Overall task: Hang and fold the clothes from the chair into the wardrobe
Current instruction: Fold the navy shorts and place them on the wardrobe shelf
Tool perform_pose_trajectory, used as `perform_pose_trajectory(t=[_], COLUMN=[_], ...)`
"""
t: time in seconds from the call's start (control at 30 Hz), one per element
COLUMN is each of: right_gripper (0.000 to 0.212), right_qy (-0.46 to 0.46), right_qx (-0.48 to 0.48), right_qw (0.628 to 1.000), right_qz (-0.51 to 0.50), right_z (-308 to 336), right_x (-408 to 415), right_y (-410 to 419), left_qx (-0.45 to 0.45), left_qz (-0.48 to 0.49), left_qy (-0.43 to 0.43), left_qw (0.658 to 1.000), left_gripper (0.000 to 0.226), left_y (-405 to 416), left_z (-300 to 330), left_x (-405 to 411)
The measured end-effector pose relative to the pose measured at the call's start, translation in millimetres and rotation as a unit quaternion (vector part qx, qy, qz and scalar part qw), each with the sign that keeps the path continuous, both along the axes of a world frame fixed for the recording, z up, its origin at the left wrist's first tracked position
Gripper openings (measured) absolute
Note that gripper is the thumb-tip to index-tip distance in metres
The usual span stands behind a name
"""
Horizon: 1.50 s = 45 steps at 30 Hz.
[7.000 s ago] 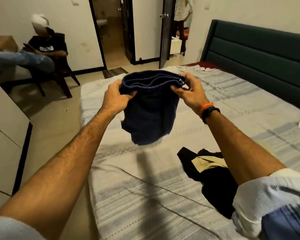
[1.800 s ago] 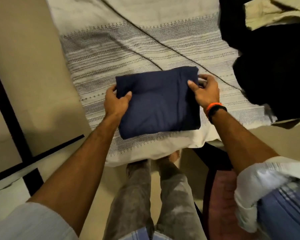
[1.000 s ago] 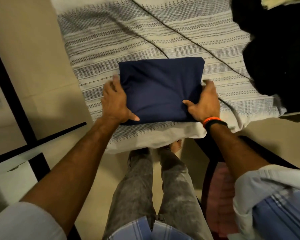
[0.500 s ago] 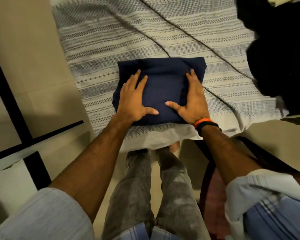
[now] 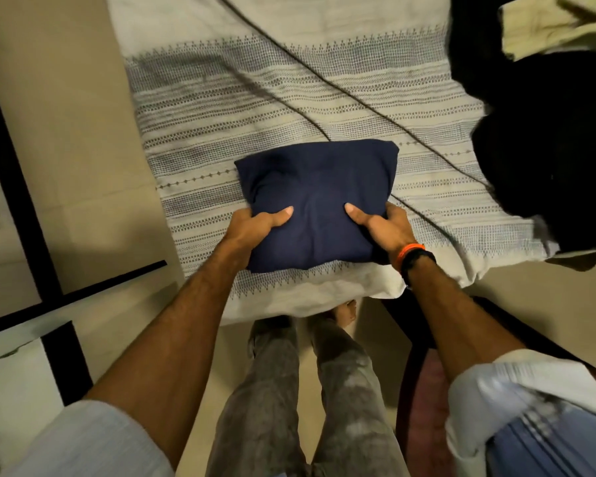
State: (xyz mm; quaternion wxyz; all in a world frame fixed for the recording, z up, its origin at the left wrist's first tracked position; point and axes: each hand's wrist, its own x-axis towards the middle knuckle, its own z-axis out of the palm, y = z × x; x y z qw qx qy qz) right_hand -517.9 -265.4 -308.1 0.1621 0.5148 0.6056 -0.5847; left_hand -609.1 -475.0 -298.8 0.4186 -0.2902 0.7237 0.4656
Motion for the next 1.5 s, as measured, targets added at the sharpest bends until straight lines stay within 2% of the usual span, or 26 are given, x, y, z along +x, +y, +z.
perform_pose_trajectory(t=[0.07, 0.3, 0.5, 0.77, 0.97, 1.03, 1.2, 1.37, 1.5], right_gripper=[0.041, 0.036, 0.028, 0.036, 0.042, 0.039, 0.046, 0.044, 0.038], right_qy=[0.023, 0.087, 0.105, 0.185, 0.203, 0.204, 0.213, 0.217, 0.227], right_qx=[-0.005, -0.055, -0.087, -0.133, -0.196, -0.220, -0.241, -0.274, -0.279], right_qw=[1.000, 0.995, 0.991, 0.971, 0.951, 0.941, 0.915, 0.866, 0.821], right_qz=[-0.002, -0.001, 0.006, 0.073, 0.127, 0.157, 0.245, 0.357, 0.444], right_z=[3, 24, 55, 124, 183, 200, 232, 260, 283], right_x=[-1, 7, 17, 27, 50, 60, 75, 91, 109], right_y=[1, 8, 9, -7, -29, -43, -104, -188, -271], left_qx=[0.009, 0.075, 0.096, 0.114, 0.113, 0.115, 0.097, 0.054, 0.019], left_qz=[0.013, 0.078, 0.103, 0.154, 0.225, 0.265, 0.366, 0.457, 0.528], left_qy=[0.013, 0.040, 0.056, 0.133, 0.192, 0.203, 0.246, 0.276, 0.304], left_qw=[1.000, 0.993, 0.989, 0.972, 0.949, 0.936, 0.892, 0.844, 0.793], left_gripper=[0.051, 0.046, 0.047, 0.067, 0.062, 0.063, 0.049, 0.055, 0.049], left_y=[-2, -6, -12, -40, -62, -73, -121, -188, -245], left_z=[2, 20, 52, 113, 169, 192, 237, 273, 301], left_x=[0, 17, 48, 87, 154, 179, 239, 306, 363])
